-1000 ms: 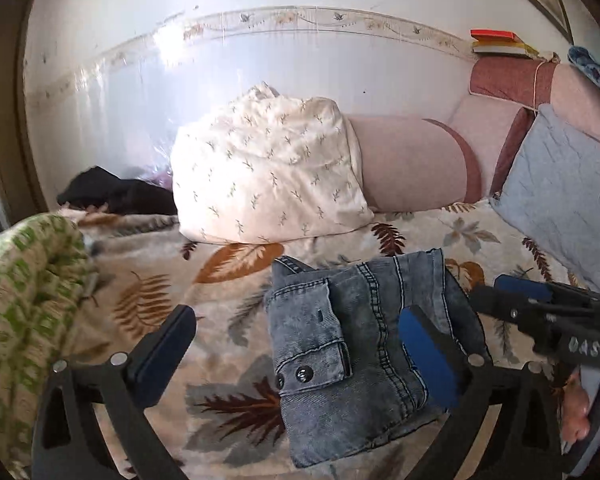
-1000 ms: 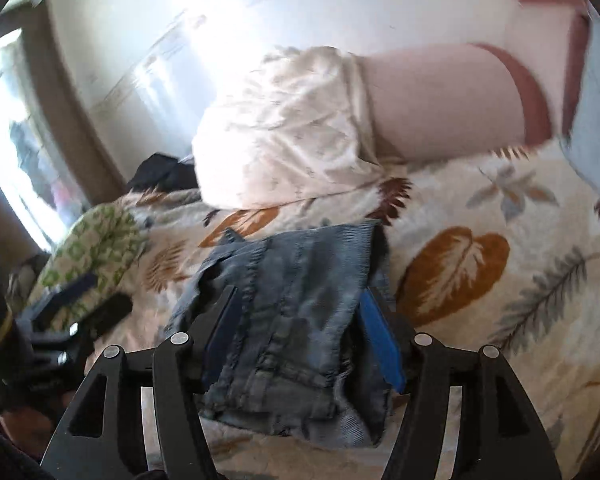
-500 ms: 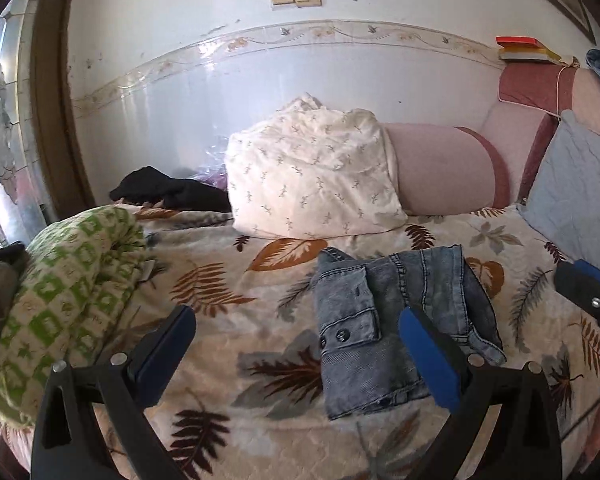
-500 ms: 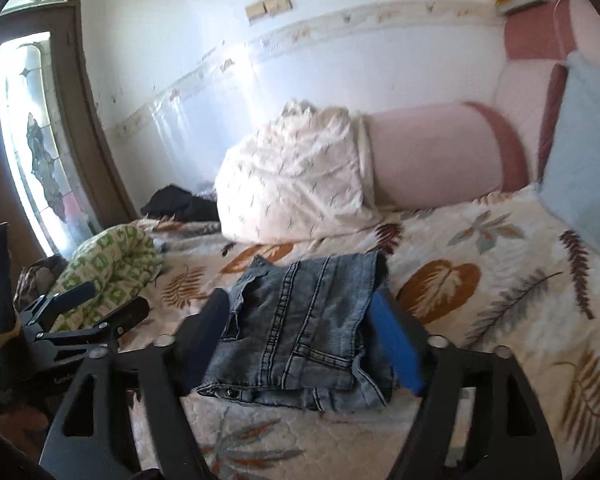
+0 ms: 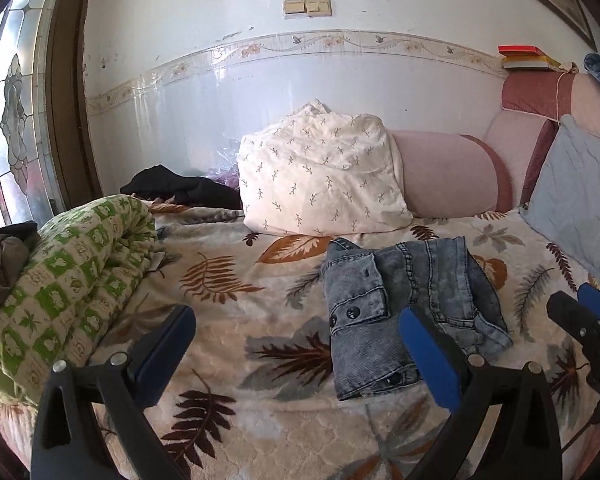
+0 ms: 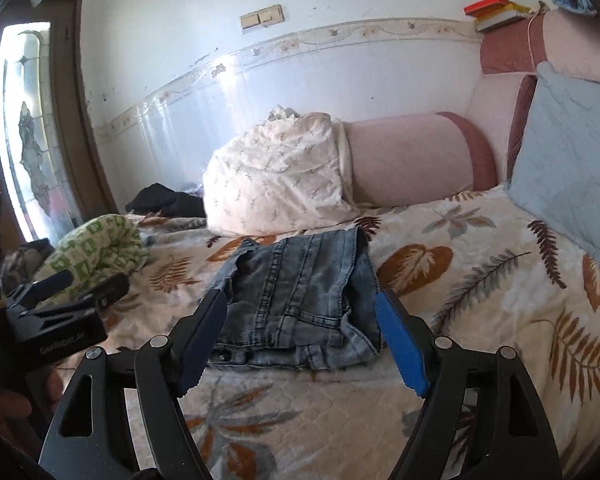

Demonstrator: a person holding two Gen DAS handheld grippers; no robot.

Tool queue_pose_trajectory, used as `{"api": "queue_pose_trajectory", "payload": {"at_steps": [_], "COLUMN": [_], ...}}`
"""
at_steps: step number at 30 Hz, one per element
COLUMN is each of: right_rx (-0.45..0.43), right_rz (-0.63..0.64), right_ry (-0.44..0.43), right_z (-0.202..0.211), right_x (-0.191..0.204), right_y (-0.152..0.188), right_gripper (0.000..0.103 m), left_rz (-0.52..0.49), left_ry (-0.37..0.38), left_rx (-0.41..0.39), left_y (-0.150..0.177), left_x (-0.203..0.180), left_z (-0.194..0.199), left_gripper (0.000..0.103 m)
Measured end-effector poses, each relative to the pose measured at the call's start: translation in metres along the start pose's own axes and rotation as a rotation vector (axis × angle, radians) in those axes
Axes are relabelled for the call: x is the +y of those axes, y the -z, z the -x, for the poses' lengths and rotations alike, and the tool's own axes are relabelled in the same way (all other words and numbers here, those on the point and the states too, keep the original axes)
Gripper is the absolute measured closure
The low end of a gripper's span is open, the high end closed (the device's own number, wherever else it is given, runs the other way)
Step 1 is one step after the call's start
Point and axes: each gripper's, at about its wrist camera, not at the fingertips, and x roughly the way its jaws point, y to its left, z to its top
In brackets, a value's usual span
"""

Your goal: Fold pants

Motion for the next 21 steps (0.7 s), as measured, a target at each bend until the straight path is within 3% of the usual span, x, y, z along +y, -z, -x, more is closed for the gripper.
{"api": "queue_pose_trajectory", "payload": {"at_steps": [13,21], "right_rx": [0.069,0.093], "right_rz": [-0.013,-0.016], "right_ry": [0.088,0.080], "right_z": [-0.048,-0.070], "right_x": [-0.005,-0.010], "right_y": [0.005,-0.002], "right_gripper": [0.026,0.026], "left_rz": [0.029,0.052], "left_ry": [-0.045,-0.085], "left_rx": [0.054,0.087], "left_y": [0.000,-0.002], "left_x": [0.013,0.021], "left_z": [-0.047,-0.069], "left_gripper": [0.000,0.000]}}
